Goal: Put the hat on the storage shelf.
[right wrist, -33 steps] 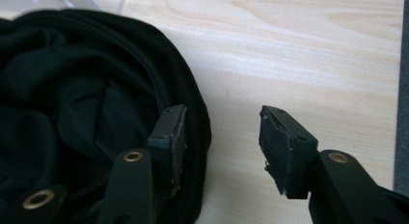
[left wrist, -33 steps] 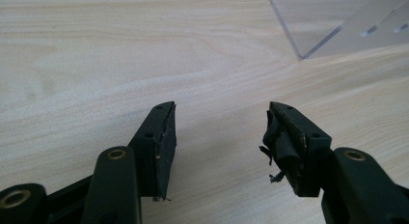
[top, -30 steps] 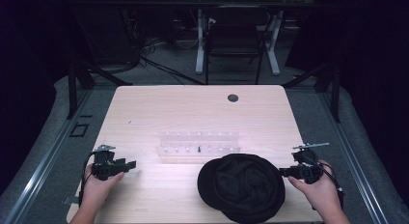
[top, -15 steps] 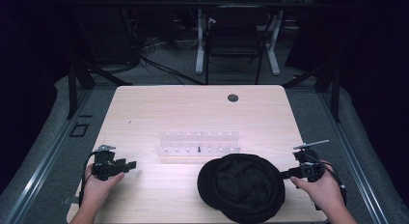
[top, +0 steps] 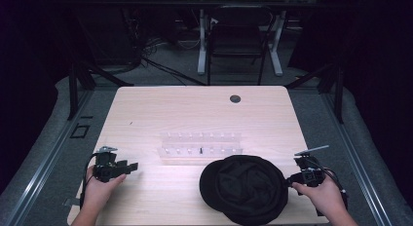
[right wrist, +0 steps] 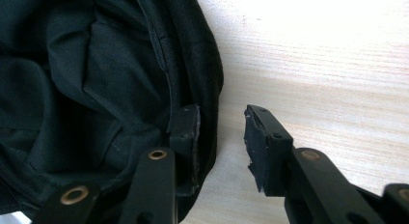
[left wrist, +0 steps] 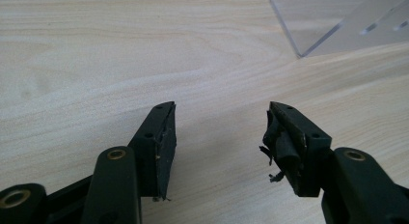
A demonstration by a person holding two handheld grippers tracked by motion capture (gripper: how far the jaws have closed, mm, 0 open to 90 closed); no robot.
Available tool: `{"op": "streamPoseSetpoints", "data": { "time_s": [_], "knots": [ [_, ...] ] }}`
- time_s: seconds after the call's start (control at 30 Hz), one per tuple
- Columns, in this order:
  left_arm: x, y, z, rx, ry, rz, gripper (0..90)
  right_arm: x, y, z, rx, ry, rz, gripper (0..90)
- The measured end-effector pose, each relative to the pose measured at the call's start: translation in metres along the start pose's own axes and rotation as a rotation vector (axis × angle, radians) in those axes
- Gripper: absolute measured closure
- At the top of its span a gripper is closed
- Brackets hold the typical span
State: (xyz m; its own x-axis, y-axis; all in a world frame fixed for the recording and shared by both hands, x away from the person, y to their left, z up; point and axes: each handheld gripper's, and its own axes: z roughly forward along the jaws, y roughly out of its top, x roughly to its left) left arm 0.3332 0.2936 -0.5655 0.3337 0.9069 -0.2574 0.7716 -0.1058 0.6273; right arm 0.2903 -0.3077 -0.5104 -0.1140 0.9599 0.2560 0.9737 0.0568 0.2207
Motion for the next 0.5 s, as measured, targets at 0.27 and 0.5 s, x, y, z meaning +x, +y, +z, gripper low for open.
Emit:
{"op": "streamPoseSetpoints", "data": {
  "time_s": [0.27, 0.5],
  "knots": [
    [0.001, 0.000, 0.000, 0.003, -0.002, 0.001, 44.5, -0.002, 0.006, 0.007, 0.046, 0.020, 0.014, 74.1],
    [0.001, 0.000, -0.001, 0.003, -0.002, 0.001, 44.5, -0.003, 0.010, 0.015, 0.081, 0.041, 0.017, 73.5]
  ]
}}
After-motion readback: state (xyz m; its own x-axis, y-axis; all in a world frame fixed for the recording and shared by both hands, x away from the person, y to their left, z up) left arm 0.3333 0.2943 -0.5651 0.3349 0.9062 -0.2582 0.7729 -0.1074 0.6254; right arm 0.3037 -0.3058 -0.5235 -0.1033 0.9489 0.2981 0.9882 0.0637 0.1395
